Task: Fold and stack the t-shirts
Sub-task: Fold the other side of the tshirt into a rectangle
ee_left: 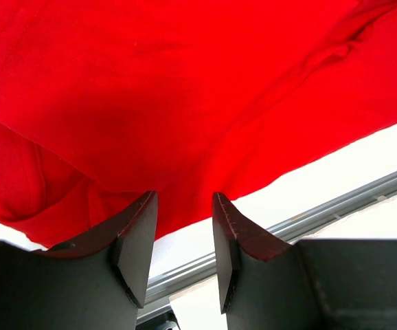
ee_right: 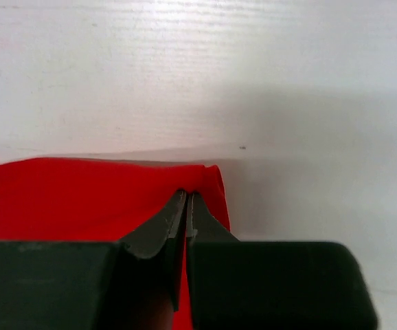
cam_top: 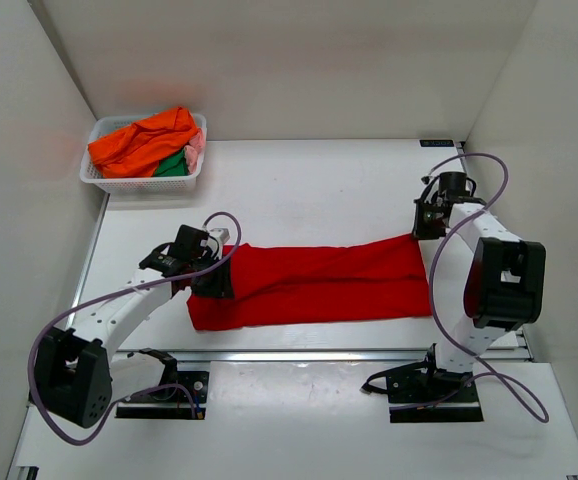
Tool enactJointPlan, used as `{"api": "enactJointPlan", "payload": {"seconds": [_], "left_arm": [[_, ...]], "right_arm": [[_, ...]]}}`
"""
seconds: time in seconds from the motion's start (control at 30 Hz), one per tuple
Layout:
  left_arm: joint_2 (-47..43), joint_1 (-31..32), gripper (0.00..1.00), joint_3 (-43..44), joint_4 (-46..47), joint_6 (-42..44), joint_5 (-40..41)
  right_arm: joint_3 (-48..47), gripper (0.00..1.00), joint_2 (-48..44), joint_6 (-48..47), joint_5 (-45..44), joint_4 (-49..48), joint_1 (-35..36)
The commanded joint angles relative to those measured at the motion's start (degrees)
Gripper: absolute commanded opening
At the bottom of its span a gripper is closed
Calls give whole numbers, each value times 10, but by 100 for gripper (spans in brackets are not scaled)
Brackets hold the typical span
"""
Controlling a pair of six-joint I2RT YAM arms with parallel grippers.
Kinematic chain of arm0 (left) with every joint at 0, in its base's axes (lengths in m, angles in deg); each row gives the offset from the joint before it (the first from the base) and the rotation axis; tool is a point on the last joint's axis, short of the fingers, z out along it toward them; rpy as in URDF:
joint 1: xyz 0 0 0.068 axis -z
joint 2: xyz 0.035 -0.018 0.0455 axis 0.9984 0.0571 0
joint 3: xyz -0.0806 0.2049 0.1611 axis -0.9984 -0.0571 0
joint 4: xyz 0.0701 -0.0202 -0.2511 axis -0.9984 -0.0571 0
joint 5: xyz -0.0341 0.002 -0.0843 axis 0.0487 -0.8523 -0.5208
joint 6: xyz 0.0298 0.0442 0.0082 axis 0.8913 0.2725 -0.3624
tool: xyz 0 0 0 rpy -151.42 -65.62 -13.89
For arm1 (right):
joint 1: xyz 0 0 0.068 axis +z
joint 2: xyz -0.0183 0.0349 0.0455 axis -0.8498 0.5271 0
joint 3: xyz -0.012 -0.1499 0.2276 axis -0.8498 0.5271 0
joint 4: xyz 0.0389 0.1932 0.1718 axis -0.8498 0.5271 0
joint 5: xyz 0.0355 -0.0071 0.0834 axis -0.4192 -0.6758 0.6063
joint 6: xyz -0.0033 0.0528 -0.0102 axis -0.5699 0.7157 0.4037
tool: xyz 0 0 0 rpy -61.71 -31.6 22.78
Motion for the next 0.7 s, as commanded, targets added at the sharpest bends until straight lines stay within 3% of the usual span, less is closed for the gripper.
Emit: {"api": "enactJointPlan", "payload": {"seconds": [0.0, 0.27, 0.3, 0.37, 0.47, 0.57, 0.67], "left_arm": [[2, 0, 49, -1, 16, 2, -12], [9, 5, 49, -2, 24, -1, -7], [10, 5, 49, 1, 26, -9, 1], [7, 9, 50, 3, 38, -24, 12], [13, 9, 50, 5, 70, -59, 29], [28, 15, 49, 21, 112, -88, 51], [63, 27, 49, 38, 131, -108, 63]], "right_arm": [[-36, 0, 11, -14, -6, -17, 4], [-47, 1, 47, -20, -42, -6, 5], [-52, 5, 48, -15, -53, 9, 8], [-66, 25, 45, -16, -95, 28, 15], [-52, 42, 13, -16, -115, 32, 37], [-27, 48, -23, -23, -142, 20, 63], [-4, 45, -55, -22, -96, 0, 84]]}}
